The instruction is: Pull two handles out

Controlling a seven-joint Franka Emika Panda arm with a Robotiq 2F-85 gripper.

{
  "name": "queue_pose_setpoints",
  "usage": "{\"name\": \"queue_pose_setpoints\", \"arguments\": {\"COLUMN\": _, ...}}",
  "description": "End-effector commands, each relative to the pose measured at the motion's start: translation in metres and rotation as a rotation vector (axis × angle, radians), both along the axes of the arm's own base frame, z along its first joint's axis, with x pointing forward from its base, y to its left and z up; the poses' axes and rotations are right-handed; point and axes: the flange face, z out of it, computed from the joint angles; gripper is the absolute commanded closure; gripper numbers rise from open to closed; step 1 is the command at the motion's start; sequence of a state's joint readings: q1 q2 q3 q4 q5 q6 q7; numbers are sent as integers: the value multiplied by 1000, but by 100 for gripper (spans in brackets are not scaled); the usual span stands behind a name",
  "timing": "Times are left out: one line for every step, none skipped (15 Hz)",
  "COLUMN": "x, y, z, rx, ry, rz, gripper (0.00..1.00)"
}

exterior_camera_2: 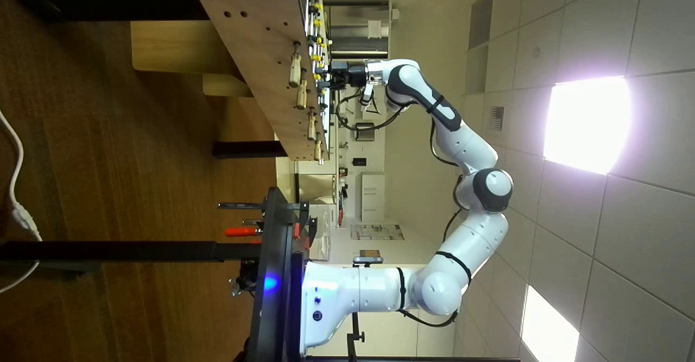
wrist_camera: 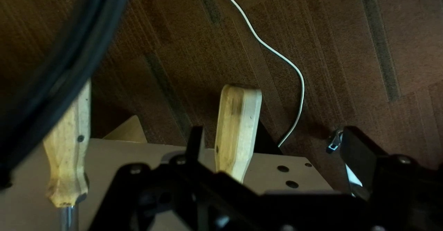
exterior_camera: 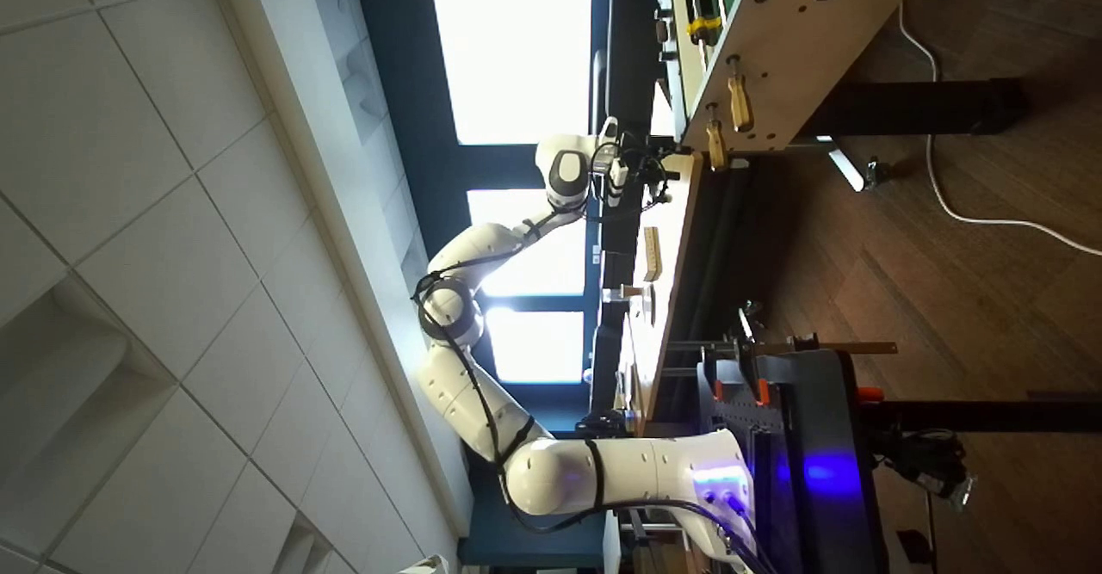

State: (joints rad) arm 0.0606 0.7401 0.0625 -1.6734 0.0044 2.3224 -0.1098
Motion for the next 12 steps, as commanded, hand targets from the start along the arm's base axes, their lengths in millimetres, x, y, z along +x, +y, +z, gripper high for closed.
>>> {"name": "queue_pose_setpoints", "arguments": {"x": 13, "y": -1, "z": 12, "rx": -19, "ry": 5, "rz": -11, "gripper": 0}}
{"name": "queue_pose_setpoints", "arguments": {"x": 14, "y": -2, "z": 9, "rx": -19, "ry": 10, "rz": -11, "gripper": 0}}
{"name": "queue_pose_setpoints", "arguments": {"x": 15, "y": -2, "z": 6, "rx": -18, "ry": 14, "rz": -12, "gripper": 0}}
{"name": "queue_pose_setpoints", "arguments": {"x": 16, "y": -4, "z": 4, "rx": -19, "ry": 20, "rz": -12, "gripper": 0}}
{"name": "queue_pose_setpoints", "arguments": {"x": 16, "y": -5, "z": 2, "rx": -19, "ry": 26, "rz": -12, "gripper": 0}}
{"name": "queue_pose_setpoints", "arguments": {"x": 17, "y": -6, "z": 0, "rx": -19, "ry": 30, "rz": -12, "gripper": 0}}
{"name": "queue_pose_setpoints", "arguments": {"x": 18, "y": -6, "z": -1, "rx": -19, "ry": 33, "rz": -10, "gripper": 0}}
{"name": "queue_pose_setpoints", "arguments": {"x": 19, "y": -7, "z": -3, "rx": -20, "ry": 36, "rz": -9, "gripper": 0}}
{"name": "queue_pose_setpoints", "arguments": {"x": 19, "y": -7, "z": -4, "rx": -20, "ry": 38, "rz": -8, "gripper": 0}}
{"name": "queue_pose_setpoints", "arguments": {"x": 20, "y": -7, "z": -5, "rx": -19, "ry": 40, "rz": -8, "gripper": 0}}
{"name": "queue_pose_setpoints", "arguments": {"x": 21, "y": -7, "z": -6, "rx": -19, "ry": 42, "rz": -8, "gripper": 0}}
{"name": "queue_pose_setpoints", "arguments": {"x": 21, "y": -7, "z": -8, "rx": -18, "ry": 44, "rz": -6, "gripper": 0}}
